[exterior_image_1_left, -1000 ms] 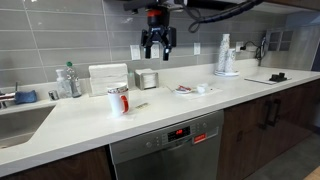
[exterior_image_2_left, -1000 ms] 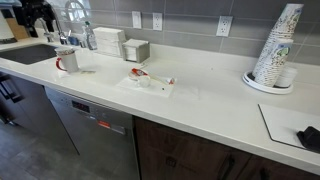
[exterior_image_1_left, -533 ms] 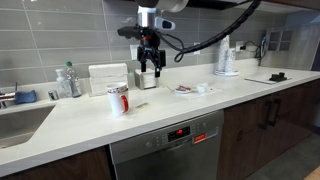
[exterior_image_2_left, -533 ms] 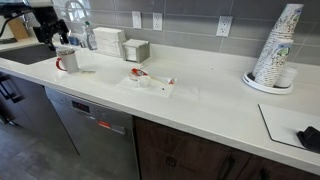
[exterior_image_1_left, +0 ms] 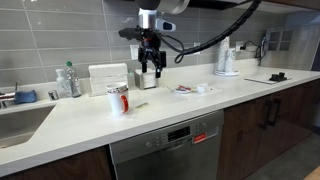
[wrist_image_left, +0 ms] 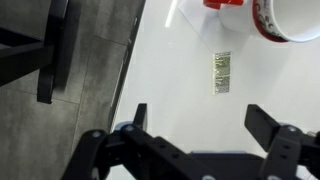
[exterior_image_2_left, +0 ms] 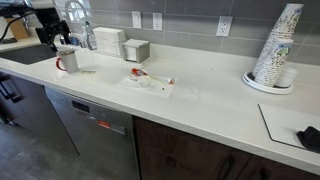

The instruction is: Put the white sachet on the plate

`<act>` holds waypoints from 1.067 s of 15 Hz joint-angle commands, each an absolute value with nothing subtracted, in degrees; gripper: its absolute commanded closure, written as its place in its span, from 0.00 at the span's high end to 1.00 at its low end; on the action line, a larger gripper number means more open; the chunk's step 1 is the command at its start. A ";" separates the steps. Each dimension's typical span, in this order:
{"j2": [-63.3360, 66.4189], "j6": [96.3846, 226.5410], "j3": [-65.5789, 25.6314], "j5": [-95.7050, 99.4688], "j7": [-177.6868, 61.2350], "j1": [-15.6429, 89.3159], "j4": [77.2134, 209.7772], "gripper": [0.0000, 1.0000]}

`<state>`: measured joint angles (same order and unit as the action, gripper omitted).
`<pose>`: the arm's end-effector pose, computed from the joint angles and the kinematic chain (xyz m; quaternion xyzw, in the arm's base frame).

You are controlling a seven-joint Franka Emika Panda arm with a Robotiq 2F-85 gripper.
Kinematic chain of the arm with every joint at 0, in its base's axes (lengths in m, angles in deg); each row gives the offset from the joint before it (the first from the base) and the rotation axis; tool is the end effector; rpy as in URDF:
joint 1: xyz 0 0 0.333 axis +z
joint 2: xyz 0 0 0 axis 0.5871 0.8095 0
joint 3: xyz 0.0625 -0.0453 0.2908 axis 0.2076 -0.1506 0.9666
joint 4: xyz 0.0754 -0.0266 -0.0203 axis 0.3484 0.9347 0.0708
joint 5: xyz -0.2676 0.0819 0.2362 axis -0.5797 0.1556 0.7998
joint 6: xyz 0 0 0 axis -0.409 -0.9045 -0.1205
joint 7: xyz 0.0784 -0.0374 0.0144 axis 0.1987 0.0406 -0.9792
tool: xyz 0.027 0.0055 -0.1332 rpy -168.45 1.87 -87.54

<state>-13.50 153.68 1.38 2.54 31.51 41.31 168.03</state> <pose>0.5080 0.2100 0.4138 -0.8149 0.5747 -0.0499 0.0563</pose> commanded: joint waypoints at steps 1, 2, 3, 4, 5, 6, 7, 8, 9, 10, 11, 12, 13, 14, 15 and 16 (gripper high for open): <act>-11.75 155.82 -1.62 4.70 27.57 43.31 167.43 1.00; -10.76 159.27 -2.31 6.92 23.91 43.13 167.65 1.00; -9.91 161.78 -2.92 9.68 19.59 42.98 167.70 1.00; -8.70 163.54 -3.53 12.31 17.30 42.77 167.34 1.00; -7.52 165.10 -4.02 16.11 13.43 42.54 167.12 1.00; -6.37 165.69 -4.37 19.51 10.15 42.41 166.73 1.00; -5.18 164.81 -4.64 22.78 7.07 42.28 166.07 1.00; -4.15 163.92 -4.79 25.83 3.71 42.15 165.62 1.00; -3.19 162.72 -5.07 27.27 1.96 42.19 165.05 1.00; -2.22 161.25 -5.64 27.18 2.25 42.45 164.33 1.00; -1.22 161.10 -6.07 26.99 2.06 42.67 163.87 1.00; -0.37 160.78 -6.26 26.91 1.57 42.73 163.48 1.00; 0.59 161.30 -6.49 26.51 1.33 42.88 163.14 1.00; 1.72 160.93 -6.74 26.10 1.41 43.02 162.52 1.00; 2.73 160.42 -6.87 26.33 1.43 43.02 161.91 1.00; 3.86 160.49 -7.16 25.83 1.52 43.21 161.42 1.00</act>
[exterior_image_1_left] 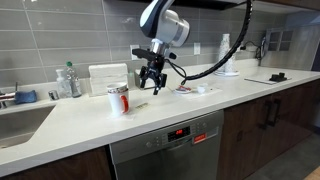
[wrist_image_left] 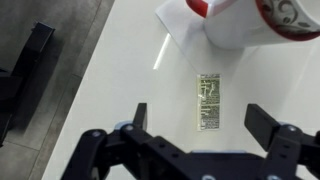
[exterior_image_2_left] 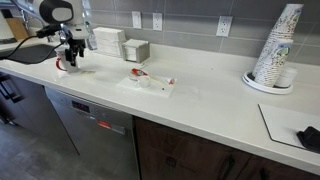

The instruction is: Put the white sachet on the plate

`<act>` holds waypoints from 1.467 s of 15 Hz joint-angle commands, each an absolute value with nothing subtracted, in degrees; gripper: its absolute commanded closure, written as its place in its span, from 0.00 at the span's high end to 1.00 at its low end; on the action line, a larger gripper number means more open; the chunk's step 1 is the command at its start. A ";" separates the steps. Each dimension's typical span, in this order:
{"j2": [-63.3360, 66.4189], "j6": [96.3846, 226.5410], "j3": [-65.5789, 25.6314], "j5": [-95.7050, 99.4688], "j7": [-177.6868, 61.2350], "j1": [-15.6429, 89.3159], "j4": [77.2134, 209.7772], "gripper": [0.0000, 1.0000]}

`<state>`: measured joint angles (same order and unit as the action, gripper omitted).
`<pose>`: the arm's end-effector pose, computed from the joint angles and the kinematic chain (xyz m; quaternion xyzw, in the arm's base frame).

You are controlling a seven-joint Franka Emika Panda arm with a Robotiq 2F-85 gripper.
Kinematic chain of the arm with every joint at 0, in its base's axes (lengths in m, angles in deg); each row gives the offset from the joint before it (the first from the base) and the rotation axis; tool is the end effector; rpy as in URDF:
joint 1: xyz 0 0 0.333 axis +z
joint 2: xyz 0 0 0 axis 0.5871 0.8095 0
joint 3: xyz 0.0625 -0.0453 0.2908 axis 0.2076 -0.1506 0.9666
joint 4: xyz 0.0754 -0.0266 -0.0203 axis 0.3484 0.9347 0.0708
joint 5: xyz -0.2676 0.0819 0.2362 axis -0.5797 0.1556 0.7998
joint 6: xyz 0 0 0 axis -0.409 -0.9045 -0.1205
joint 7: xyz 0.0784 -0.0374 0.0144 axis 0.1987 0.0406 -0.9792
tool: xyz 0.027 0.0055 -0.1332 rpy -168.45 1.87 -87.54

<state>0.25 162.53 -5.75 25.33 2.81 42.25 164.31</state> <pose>0.5678 0.1772 0.3256 -0.8387 0.5184 0.0554 0.1575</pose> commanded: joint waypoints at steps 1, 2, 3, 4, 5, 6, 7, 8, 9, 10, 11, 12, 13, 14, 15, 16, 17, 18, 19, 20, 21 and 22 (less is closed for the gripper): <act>4.97 160.28 -7.25 25.97 1.44 43.26 160.77 1.00; 5.97 159.96 -7.19 26.50 1.06 43.17 160.12 1.00; 6.92 159.85 -7.25 26.51 0.88 43.21 159.47 1.00; 7.92 158.94 -7.24 26.92 0.81 43.04 158.47 1.00; 8.82 158.57 -7.38 26.61 0.83 43.09 157.66 1.00; 9.68 157.67 -7.65 26.20 1.39 43.22 156.60 1.00; 10.46 156.74 -7.94 25.82 1.86 43.37 155.63 1.00; 11.38 155.55 -8.07 25.83 1.93 43.40 154.42 1.00; 12.05 154.68 -8.58 25.22 2.75 43.73 153.43 1.00; 12.54 153.67 -9.05 24.85 3.42 43.95 152.59 1.00; 13.15 152.82 -8.99 25.39 2.85 43.80 151.60 1.00; 14.03 152.03 -9.21 25.35 2.76 43.80 150.31 1.00; 14.86 151.53 -9.45 25.14 2.92 43.94 149.17 1.00; 15.59 150.89 -9.61 25.08 3.05 44.00 148.13 1.00; 16.46 150.33 -9.83 24.81 3.08 44.12 146.89 1.00; 17.20 150.68 -9.98 24.75 3.07 44.32 146.03 1.00; 17.94 150.76 -10.23 24.58 3.43 44.57 145.11 1.00; 18.68 151.05 -10.42 24.34 3.38 44.80 144.29 1.00; 19.44 151.04 -10.57 24.31 3.61 45.02 143.44 1.00; 20.11 150.93 -10.74 24.31 3.82 45.20 142.74 1.00; 20.68 150.98 -10.88 24.30 3.89 45.36 142.09 1.00; 21.24 150.82 -10.89 24.63 3.98 45.37 141.61 1.00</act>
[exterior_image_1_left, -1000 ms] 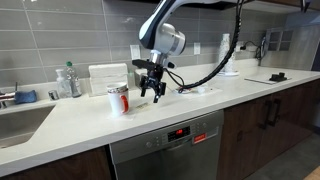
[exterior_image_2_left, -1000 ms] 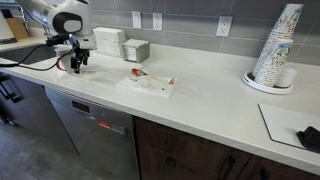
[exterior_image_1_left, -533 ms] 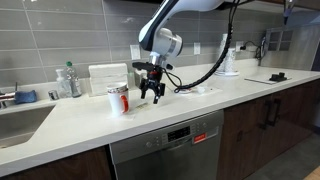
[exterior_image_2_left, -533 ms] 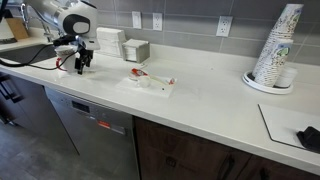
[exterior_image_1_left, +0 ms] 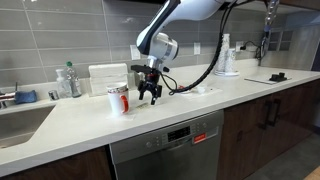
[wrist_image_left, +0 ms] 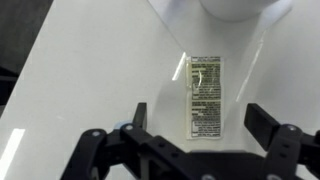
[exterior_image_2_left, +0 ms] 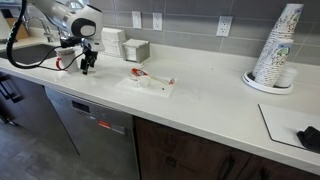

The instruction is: Put the white sachet on the plate

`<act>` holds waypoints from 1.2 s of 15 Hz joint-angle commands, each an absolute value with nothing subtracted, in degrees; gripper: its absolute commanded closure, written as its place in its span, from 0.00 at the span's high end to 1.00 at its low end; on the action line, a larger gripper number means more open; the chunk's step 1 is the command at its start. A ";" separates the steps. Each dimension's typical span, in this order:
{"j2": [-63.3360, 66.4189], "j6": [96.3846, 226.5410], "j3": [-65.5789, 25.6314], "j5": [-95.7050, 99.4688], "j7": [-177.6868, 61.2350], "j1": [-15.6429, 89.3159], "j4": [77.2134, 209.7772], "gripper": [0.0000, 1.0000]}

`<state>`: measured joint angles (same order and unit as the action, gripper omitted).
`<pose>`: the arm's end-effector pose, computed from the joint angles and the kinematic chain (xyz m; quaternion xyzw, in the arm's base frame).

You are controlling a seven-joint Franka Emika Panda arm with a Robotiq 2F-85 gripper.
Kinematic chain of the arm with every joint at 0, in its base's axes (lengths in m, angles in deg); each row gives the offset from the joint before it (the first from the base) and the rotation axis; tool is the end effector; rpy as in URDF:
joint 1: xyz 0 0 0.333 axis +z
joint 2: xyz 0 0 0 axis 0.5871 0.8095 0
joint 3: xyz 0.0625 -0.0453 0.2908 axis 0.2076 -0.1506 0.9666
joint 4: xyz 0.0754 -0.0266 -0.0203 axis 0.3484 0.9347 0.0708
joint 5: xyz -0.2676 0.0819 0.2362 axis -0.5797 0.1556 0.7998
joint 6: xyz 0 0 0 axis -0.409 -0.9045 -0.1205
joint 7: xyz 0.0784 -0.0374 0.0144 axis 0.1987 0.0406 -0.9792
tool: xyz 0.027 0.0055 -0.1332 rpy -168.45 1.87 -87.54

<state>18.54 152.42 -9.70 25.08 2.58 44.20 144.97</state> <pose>0.6302 0.1777 0.2552 -0.8355 0.5218 0.1224 0.1213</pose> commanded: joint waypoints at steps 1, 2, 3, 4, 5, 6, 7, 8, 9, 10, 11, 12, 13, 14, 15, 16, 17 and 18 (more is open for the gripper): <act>21.71 150.74 -10.96 24.60 4.11 45.49 141.10 0.96; 22.16 150.85 -10.99 24.57 4.03 45.57 140.81 0.85; 22.53 150.62 -11.06 24.36 4.10 45.68 140.49 0.71; 22.86 150.64 -11.10 24.31 4.09 45.76 140.19 0.70; 23.03 150.28 -11.15 24.28 4.17 45.84 140.00 0.63; 22.99 149.81 -11.19 24.22 4.09 45.83 139.78 0.56; 23.02 149.44 -11.29 24.11 4.24 45.90 139.49 0.46; 23.03 149.07 -11.35 24.08 4.20 45.89 139.27 0.39; 23.04 148.69 -11.40 24.13 4.28 45.90 139.08 0.31; 23.00 148.50 -11.48 24.03 4.35 45.98 139.02 0.24; 22.99 147.88 -11.53 24.00 4.45 45.99 138.88 0.17; 22.92 147.40 -11.60 23.93 4.52 46.01 138.73 0.09; 22.88 147.20 -11.68 23.89 4.64 46.06 138.69 0.02; 22.67 147.43 -11.87 23.55 4.70 46.23 138.86 0.00; 22.43 148.20 -12.18 23.00 4.74 46.53 139.10 0.00; 21.81 148.81 -12.51 22.60 4.92 46.70 139.55 0.00; 21.01 149.45 -12.92 22.07 5.07 46.81 140.09 0.00; 20.19 150.06 -13.22 21.97 5.46 46.71 140.64 0.00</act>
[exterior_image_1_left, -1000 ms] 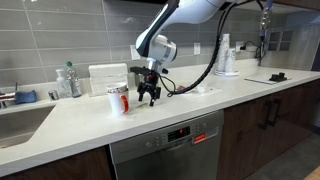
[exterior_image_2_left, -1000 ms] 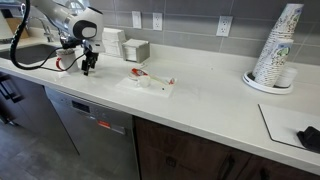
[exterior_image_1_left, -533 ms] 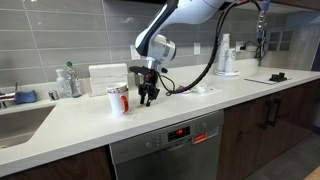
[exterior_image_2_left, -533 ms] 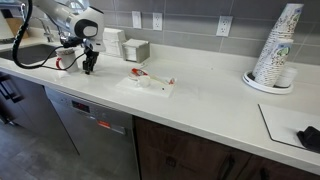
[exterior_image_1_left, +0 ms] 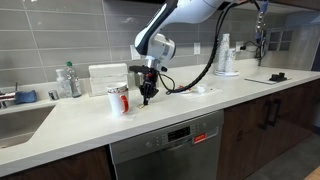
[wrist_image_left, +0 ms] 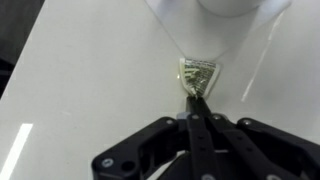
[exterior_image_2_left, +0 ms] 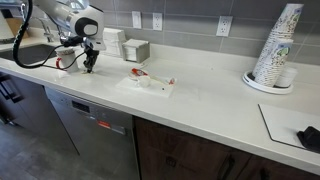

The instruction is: Put the white sachet on the plate

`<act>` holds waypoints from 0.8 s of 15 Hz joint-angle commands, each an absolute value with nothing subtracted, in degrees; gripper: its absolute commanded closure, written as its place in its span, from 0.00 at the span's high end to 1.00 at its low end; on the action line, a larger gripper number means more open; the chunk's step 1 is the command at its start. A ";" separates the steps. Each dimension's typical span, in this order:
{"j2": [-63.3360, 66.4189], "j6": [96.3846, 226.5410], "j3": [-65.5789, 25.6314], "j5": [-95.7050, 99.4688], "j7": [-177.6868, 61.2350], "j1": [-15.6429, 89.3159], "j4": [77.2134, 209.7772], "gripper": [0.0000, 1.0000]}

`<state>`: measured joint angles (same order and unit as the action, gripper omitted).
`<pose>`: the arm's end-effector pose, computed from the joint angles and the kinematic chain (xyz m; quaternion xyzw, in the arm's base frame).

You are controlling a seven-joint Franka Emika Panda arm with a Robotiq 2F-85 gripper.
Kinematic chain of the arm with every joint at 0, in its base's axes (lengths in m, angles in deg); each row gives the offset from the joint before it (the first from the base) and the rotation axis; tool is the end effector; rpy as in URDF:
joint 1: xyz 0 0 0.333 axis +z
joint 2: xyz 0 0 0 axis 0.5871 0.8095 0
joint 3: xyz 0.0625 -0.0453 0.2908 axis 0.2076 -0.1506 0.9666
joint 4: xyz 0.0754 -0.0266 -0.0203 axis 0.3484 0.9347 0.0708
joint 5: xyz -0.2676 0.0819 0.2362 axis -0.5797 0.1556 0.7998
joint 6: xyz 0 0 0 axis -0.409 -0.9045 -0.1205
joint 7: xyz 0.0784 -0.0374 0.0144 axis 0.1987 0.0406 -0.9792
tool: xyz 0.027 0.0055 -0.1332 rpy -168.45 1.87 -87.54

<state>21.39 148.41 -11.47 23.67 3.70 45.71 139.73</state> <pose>0.6418 0.1803 0.2541 -0.8392 0.5188 0.1266 0.1028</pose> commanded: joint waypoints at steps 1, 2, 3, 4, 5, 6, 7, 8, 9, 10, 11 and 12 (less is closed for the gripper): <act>18.75 151.02 -13.68 22.02 6.06 46.38 141.74 0.00; 17.59 151.56 -14.11 22.13 6.91 46.03 142.59 0.00; 15.88 152.85 -14.85 22.27 7.74 45.54 144.08 0.01; 14.47 155.33 -15.99 21.73 9.13 45.57 145.53 0.01; 12.93 156.73 -17.10 21.59 10.94 45.21 146.95 0.00; 11.27 158.38 -18.00 21.71 12.30 44.57 148.73 0.01; 9.81 159.53 -18.87 21.75 14.06 44.13 150.35 0.00; 8.56 160.62 -19.93 21.37 15.78 43.64 151.98 0.00; 7.40 161.92 -20.82 21.11 17.56 43.16 153.60 0.00; 6.18 162.92 -21.61 20.78 19.63 42.79 155.21 0.00; 5.48 164.35 -22.47 20.10 21.82 42.51 156.60 0.00; 4.75 165.45 -23.48 18.64 24.58 42.51 158.03 0.00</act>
